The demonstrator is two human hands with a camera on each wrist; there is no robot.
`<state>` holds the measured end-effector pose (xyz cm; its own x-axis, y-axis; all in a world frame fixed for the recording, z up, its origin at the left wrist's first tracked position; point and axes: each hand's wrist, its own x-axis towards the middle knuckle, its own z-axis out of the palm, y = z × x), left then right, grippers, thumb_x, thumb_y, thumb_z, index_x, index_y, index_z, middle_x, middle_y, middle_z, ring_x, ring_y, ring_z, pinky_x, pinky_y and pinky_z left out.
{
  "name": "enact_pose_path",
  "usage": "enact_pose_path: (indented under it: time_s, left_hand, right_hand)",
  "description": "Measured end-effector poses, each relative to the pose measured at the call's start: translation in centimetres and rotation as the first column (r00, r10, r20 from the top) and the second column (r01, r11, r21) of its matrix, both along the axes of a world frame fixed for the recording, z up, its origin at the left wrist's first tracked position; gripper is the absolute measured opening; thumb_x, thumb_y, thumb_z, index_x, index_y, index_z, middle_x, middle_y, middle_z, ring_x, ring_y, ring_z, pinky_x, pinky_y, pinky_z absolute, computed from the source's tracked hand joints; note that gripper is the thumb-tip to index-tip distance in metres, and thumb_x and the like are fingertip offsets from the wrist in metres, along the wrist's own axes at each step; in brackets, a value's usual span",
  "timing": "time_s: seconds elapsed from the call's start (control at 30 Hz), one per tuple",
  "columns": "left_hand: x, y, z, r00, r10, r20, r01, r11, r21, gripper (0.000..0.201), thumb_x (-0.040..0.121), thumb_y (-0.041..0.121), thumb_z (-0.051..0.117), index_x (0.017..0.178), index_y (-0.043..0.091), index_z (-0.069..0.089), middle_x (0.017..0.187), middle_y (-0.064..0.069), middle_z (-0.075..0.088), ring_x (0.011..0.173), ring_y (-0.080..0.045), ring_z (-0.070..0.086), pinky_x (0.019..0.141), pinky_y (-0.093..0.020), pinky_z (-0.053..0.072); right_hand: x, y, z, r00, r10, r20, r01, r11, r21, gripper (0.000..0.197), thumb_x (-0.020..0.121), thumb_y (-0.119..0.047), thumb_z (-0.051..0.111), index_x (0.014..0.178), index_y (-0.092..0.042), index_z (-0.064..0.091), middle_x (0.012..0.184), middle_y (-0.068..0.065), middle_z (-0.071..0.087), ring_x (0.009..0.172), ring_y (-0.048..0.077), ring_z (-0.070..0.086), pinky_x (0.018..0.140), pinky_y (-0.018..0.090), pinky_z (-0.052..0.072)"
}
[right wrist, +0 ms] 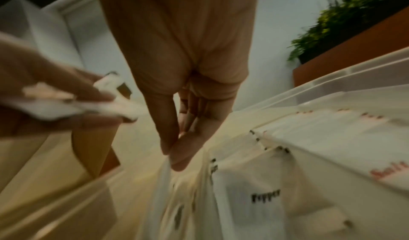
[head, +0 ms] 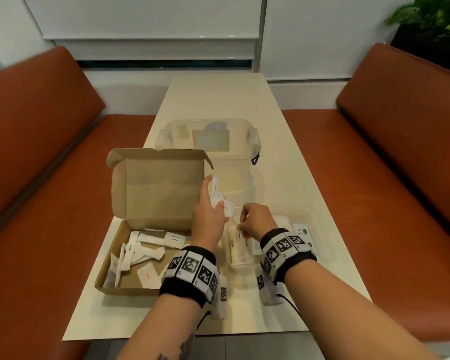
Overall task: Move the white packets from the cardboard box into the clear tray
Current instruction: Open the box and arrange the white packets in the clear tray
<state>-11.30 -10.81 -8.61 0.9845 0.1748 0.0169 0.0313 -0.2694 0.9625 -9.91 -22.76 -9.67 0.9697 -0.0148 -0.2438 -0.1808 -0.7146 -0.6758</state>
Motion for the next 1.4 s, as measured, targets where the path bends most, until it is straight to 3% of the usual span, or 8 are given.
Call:
enact_pose_path:
  time_s: [0.13, 0.3, 0.53, 1.0, 1.1, 1.23, 1.33, 1.4]
  left_hand:
    - [0.1, 0.3, -0.2, 1.000, -0.016, 0.007, 0.016, 1.000, 0.008, 0.060, 0.095, 0.006, 0.045, 0.141, 0.041, 0.030, 0.141, -0.002, 0.045, 0.094, -0.017, 0.058, 0.073, -0.025, 0.058]
    - [0.1, 0.6, -0.5, 0.997, -0.064, -0.043, 0.063, 0.998, -0.025, 0.059, 0.095, 0.006, 0.044, 0.142, 0.040, 0.031, 0.142, -0.003, 0.043, 0.103, -0.023, 0.057, 0.083, -0.041, 0.057]
    - [0.6, 0.6, -0.7, 0.995, -0.081, -0.059, 0.079, 0.997, -0.026, 0.058, 0.095, 0.006, 0.045, 0.141, 0.039, 0.034, 0.136, -0.007, 0.047, 0.103, -0.026, 0.059, 0.084, -0.042, 0.057]
    - [1.2, 0.5, -1.1, 0.993, -0.083, -0.078, 0.082, 0.996, -0.019, 0.056, 0.095, 0.004, 0.046, 0.141, 0.036, 0.035, 0.128, -0.008, 0.050, 0.097, -0.025, 0.060, 0.075, -0.039, 0.060]
    - [1.3, 0.3, -1.2, 0.993, -0.078, -0.083, 0.076, 0.996, -0.036, 0.056, 0.095, 0.005, 0.047, 0.142, 0.034, 0.035, 0.128, -0.007, 0.050, 0.101, -0.027, 0.060, 0.076, -0.041, 0.060]
    - [1.5, -0.2, -1.2, 0.994, -0.067, -0.089, 0.058, 0.993, -0.106, 0.053, 0.095, 0.005, 0.049, 0.141, 0.027, 0.038, 0.127, -0.012, 0.052, 0.106, -0.029, 0.059, 0.071, -0.035, 0.061]
    - [1.5, -0.8, -1.1, 0.994, -0.054, -0.095, 0.034, 0.979, -0.201, 0.049, 0.094, 0.003, 0.050, 0.138, 0.022, 0.042, 0.123, -0.013, 0.053, 0.103, -0.026, 0.060, 0.061, -0.027, 0.060]
    - [1.4, -1.4, -1.0, 0.990, -0.077, -0.114, 0.042, 0.958, -0.282, 0.043, 0.094, 0.003, 0.051, 0.133, 0.020, 0.045, 0.120, -0.013, 0.054, 0.097, -0.023, 0.062, 0.057, -0.024, 0.058]
  right_hand:
    - [0.5, 1.1, -0.5, 0.993, 0.115, -0.006, -0.112, 0.960, -0.257, 0.017, 0.086, 0.004, 0.046, 0.090, -0.003, 0.061, 0.103, 0.018, 0.064, 0.096, 0.032, 0.061, 0.084, 0.035, 0.050]
    - [0.5, 1.1, -0.8, 0.979, 0.202, -0.025, -0.196, 0.902, -0.384, 0.010, 0.086, -0.001, 0.051, 0.086, -0.008, 0.058, 0.103, 0.013, 0.064, 0.090, 0.025, 0.059, 0.082, 0.033, 0.048]
    - [-0.1, 0.0, -1.0, 0.943, 0.326, -0.071, -0.322, 0.833, -0.451, 0.031, 0.075, -0.025, 0.077, 0.102, -0.017, 0.065, 0.109, 0.000, 0.061, 0.100, 0.019, 0.058, 0.085, 0.030, 0.046]
    - [-0.5, 0.2, -0.9, 0.911, 0.387, -0.142, -0.401, 0.756, -0.518, 0.050, 0.072, -0.027, 0.079, 0.117, -0.021, 0.057, 0.114, 0.003, 0.062, 0.114, 0.021, 0.048, 0.090, 0.035, 0.046]
    - [-0.6, -0.1, -0.9, 0.917, 0.376, -0.129, -0.390, 0.787, -0.478, 0.047, 0.073, -0.028, 0.079, 0.115, -0.021, 0.059, 0.114, 0.002, 0.063, 0.111, 0.020, 0.052, 0.089, 0.032, 0.045]
    - [-0.4, -1.3, -0.3, 0.959, 0.283, 0.031, -0.255, 0.902, -0.348, 0.031, 0.083, -0.023, 0.068, 0.112, -0.018, 0.063, 0.116, 0.000, 0.064, 0.109, 0.018, 0.056, 0.089, 0.029, 0.043]
    - [0.0, -2.9, 0.5, 0.978, 0.105, 0.182, -0.069, 0.979, -0.190, 0.021, 0.089, -0.009, 0.055, 0.108, -0.012, 0.066, 0.110, 0.003, 0.067, 0.102, 0.019, 0.061, 0.089, 0.027, 0.045]
    - [0.3, -3.8, 1.3, 0.971, -0.035, 0.235, 0.038, 0.999, -0.008, 0.019, 0.091, -0.007, 0.051, 0.102, -0.009, 0.067, 0.099, 0.006, 0.069, 0.085, 0.019, 0.064, 0.079, 0.027, 0.050]
